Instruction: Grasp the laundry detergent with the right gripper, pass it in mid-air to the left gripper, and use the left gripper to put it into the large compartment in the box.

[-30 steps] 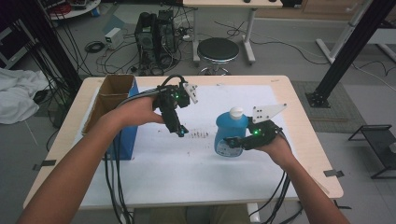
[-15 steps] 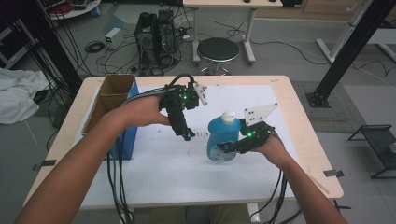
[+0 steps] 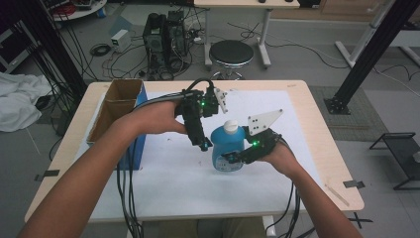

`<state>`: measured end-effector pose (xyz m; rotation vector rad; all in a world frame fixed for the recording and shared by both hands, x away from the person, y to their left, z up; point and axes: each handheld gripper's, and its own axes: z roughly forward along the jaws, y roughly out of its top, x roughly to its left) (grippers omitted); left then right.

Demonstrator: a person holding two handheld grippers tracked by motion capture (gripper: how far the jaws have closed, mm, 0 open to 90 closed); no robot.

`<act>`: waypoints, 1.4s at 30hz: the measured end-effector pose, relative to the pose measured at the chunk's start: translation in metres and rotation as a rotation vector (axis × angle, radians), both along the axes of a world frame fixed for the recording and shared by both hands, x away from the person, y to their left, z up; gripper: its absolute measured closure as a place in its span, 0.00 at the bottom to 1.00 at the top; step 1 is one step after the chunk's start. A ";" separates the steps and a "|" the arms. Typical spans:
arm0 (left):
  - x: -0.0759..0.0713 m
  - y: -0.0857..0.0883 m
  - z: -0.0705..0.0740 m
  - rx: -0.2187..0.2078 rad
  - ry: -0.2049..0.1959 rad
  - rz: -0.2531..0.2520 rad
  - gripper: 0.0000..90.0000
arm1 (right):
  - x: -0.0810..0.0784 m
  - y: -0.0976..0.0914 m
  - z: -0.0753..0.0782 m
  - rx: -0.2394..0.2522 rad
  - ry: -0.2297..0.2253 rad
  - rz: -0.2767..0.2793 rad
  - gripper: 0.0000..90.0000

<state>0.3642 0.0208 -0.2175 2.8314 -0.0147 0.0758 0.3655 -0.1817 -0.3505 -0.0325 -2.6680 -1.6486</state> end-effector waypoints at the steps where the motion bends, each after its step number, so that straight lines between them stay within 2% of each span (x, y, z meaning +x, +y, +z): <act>1: 0.000 0.000 0.000 0.000 0.000 0.000 0.07 | 0.000 0.000 0.000 0.000 0.000 0.000 0.50; 5: -0.001 -0.002 0.000 0.002 0.006 0.001 0.07 | 0.001 0.006 0.003 -0.018 -0.011 -0.004 0.50; 6: -0.001 -0.002 0.000 0.006 0.013 -0.001 0.07 | 0.003 0.008 0.004 -0.010 -0.026 0.002 0.50; 8: -0.001 -0.003 0.000 0.007 0.019 0.003 0.07 | 0.002 0.011 0.006 -0.015 -0.013 0.002 0.50; 9: -0.001 -0.003 0.000 0.007 0.019 0.003 0.07 | 0.003 0.013 0.006 -0.006 -0.031 0.010 0.50; 10: 0.000 -0.004 0.000 0.007 0.016 -0.002 0.07 | 0.002 0.014 0.008 -0.021 -0.016 0.006 0.50; 11: 0.000 -0.004 0.000 0.007 0.016 -0.002 0.07 | 0.003 0.016 0.008 -0.021 -0.037 0.014 0.50; 13: 0.000 -0.007 0.000 0.007 0.020 -0.002 0.07 | 0.004 0.019 0.008 -0.007 -0.051 0.015 0.50; 14: 0.000 -0.008 -0.001 0.005 0.021 -0.002 0.07 | 0.002 0.020 0.009 -0.023 -0.021 0.012 0.50; 16: 0.000 -0.010 0.000 0.010 0.020 -0.007 0.07 | 0.003 0.021 0.009 -0.029 -0.018 0.012 0.50; 17: 0.000 -0.010 0.000 0.010 0.020 -0.007 0.07 | 0.003 0.021 0.009 -0.029 -0.018 0.012 0.50; 18: 0.000 -0.013 -0.001 0.004 0.027 -0.008 0.07 | 0.003 0.023 0.009 -0.021 -0.037 0.010 0.50; 22: 0.000 -0.016 -0.001 0.004 0.028 -0.010 0.07 | 0.003 0.024 0.010 -0.024 -0.032 0.012 0.50; 25: 0.001 -0.021 -0.001 0.010 0.031 -0.013 0.07 | 0.004 0.024 0.009 -0.018 -0.050 0.016 0.50; 31: 0.002 -0.028 -0.005 0.029 0.036 -0.018 0.07 | 0.003 0.023 0.009 -0.028 -0.034 0.016 0.50; 42: 0.005 -0.032 -0.010 0.032 0.042 -0.021 0.10 | 0.003 0.023 0.009 -0.029 -0.032 0.008 0.50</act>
